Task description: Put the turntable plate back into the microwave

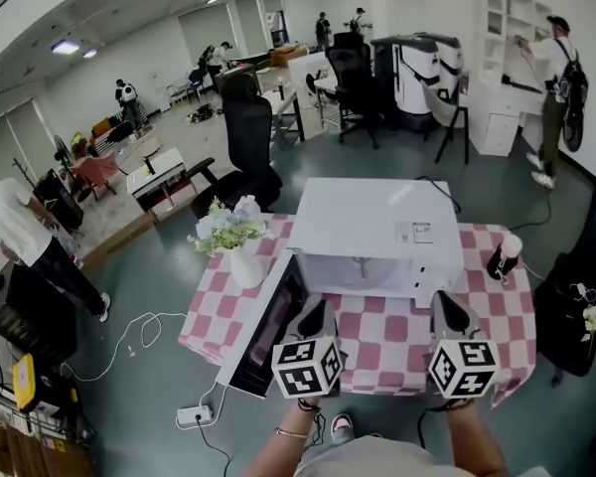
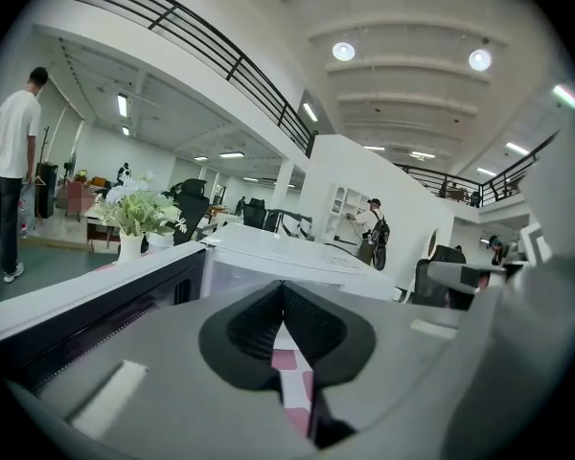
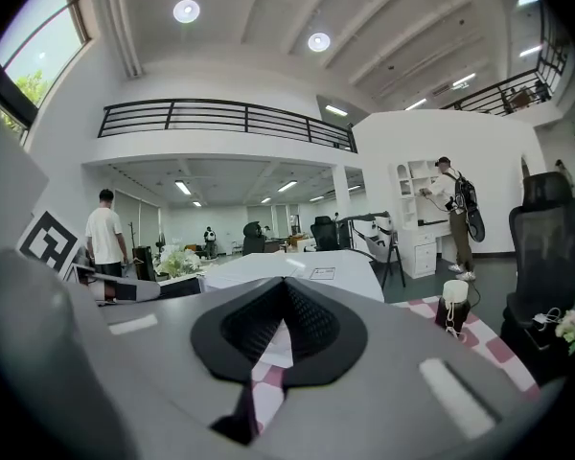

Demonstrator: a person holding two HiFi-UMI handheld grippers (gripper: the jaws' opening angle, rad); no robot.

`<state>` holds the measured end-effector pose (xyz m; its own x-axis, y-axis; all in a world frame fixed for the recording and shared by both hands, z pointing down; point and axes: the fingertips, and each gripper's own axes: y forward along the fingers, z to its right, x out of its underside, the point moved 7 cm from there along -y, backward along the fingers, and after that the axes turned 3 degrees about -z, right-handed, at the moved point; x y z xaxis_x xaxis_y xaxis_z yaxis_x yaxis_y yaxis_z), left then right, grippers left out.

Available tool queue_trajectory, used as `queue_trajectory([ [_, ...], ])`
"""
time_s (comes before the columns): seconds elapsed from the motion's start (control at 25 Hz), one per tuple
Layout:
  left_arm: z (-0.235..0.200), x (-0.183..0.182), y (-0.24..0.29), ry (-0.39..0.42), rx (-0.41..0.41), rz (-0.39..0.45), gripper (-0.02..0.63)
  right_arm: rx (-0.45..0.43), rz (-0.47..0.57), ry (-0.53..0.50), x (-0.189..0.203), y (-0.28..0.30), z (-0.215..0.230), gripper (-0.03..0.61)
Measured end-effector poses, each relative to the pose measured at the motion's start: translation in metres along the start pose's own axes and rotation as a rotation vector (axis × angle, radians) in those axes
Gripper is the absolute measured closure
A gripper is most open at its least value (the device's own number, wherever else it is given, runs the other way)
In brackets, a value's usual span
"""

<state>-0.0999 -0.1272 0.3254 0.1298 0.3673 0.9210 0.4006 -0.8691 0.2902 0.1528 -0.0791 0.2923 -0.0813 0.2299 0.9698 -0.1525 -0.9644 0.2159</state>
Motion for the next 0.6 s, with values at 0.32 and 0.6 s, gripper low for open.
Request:
queue_trajectory([
  [0.32,0.006,-0.003,0.007,-0.001,0.007,0.011,0.615,-0.006,0.0,0.006,-0.004,0.004,0.006,0.569],
  [0.6,0.01,0.001,0.011,0.002,0.011,0.006,0.615,-0.011,0.0,0.009,-0.003,0.007,0.01,0.569],
])
